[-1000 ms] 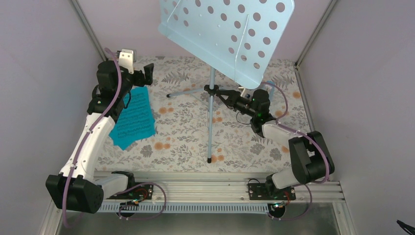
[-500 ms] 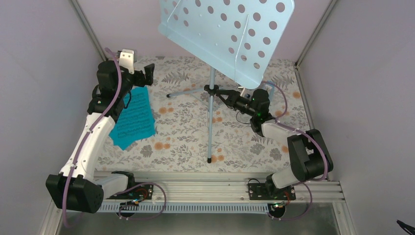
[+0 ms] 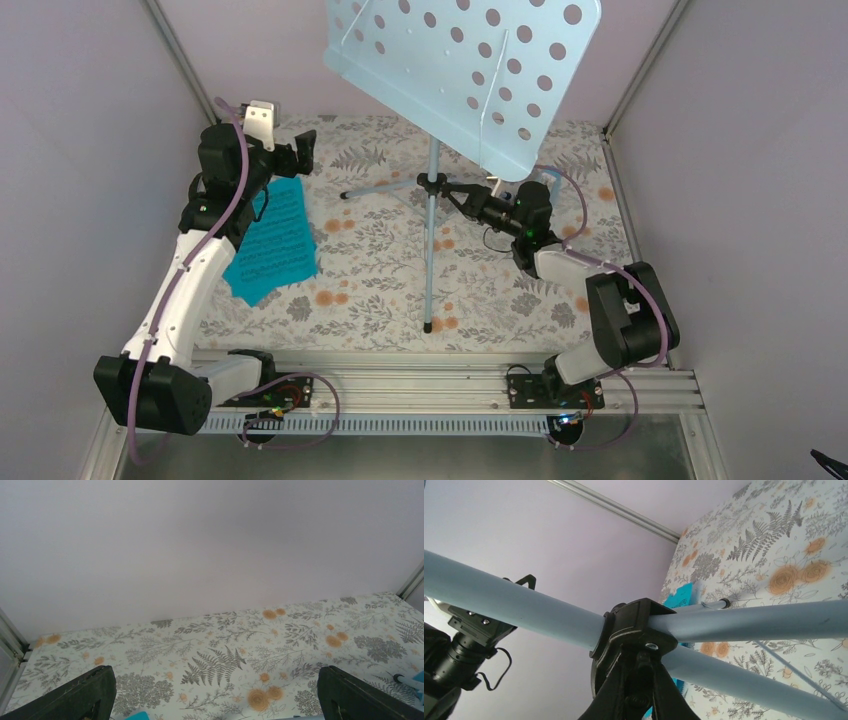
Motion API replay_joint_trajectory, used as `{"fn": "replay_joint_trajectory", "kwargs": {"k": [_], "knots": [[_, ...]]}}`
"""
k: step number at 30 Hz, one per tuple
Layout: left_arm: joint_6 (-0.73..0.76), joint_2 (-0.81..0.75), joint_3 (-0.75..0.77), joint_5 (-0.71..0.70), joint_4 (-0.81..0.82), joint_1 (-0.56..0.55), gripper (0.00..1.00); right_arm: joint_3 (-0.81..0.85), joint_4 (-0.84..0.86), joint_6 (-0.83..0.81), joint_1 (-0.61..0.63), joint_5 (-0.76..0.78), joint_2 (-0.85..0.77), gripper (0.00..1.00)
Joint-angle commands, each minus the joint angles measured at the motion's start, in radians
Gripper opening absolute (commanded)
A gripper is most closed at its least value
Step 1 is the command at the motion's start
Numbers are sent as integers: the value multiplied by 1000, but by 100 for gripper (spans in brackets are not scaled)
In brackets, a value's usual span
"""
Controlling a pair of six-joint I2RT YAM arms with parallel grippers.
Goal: Pack up the instrument practice props
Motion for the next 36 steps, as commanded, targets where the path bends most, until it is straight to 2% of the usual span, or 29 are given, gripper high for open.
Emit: {"fn": "replay_joint_trajectory", "kwargs": {"k": [1,7,16,21,28,29,32,36], "knots": [[11,6,9,18,6,-1,100,19,4,-128,-8,19,16,4],[10,12,11,20,5,-1,100,-2,-42,-489,-1,85,-33,5],[9,26,12,26,3,-1,100,49,-255,-1075,29,191,-80,4],[9,30,11,34,4,-1,100,48,-275,-1334,94,450,-101,5],[8,34,12,36,5,-1,100,66,-255,-1505,120,673,-106,9],[9,35,11,36,4,-1,100,66,-249,-1510,123,697,-116,12],[8,35,11,35,5,-1,100,43,-218,-1465,126,729,-179,31],[6,34,11,31,4,0,100,-8,-199,-1261,121,782,-302,57]]}}
